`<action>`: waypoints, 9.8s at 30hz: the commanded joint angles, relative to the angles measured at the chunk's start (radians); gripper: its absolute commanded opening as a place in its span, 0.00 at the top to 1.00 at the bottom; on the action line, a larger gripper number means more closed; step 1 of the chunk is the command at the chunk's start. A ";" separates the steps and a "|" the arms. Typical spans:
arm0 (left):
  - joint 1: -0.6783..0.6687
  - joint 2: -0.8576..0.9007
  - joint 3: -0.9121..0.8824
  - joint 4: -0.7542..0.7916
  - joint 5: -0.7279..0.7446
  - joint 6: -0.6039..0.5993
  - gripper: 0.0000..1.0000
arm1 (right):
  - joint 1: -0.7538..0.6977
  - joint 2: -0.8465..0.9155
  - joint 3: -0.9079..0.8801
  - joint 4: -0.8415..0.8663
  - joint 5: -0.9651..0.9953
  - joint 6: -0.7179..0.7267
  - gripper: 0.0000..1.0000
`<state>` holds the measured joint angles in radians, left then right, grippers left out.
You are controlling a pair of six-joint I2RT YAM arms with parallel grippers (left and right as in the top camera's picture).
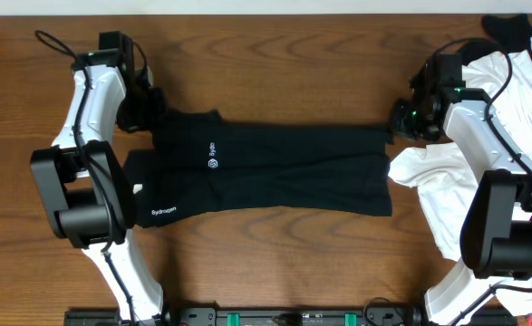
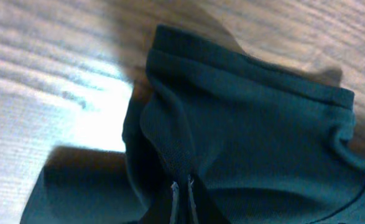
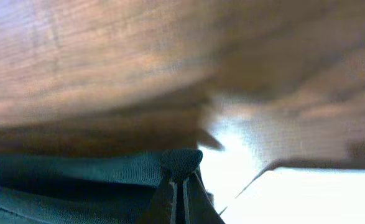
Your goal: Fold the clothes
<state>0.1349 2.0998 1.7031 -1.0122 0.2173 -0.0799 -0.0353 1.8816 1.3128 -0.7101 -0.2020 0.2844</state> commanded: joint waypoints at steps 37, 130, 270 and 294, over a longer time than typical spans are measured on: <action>0.078 -0.088 0.003 -0.385 0.156 -0.007 0.94 | -0.114 -0.025 -0.002 -0.230 -0.123 -0.162 0.99; 0.075 -0.087 -0.131 -0.422 -0.020 -0.034 0.76 | -0.071 -0.025 -0.359 -0.048 -0.327 -0.071 0.27; 0.078 -0.181 -0.183 -0.369 0.051 0.021 0.36 | 0.537 -0.348 -0.068 0.050 -0.045 -0.013 0.46; 0.017 -0.173 -0.497 -0.028 0.093 0.087 0.17 | 0.435 -0.351 -0.072 -0.110 -0.022 -0.039 0.48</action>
<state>0.1608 1.9335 1.2472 -1.0653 0.3012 -0.0078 0.4023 1.5249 1.2423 -0.8185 -0.2306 0.2584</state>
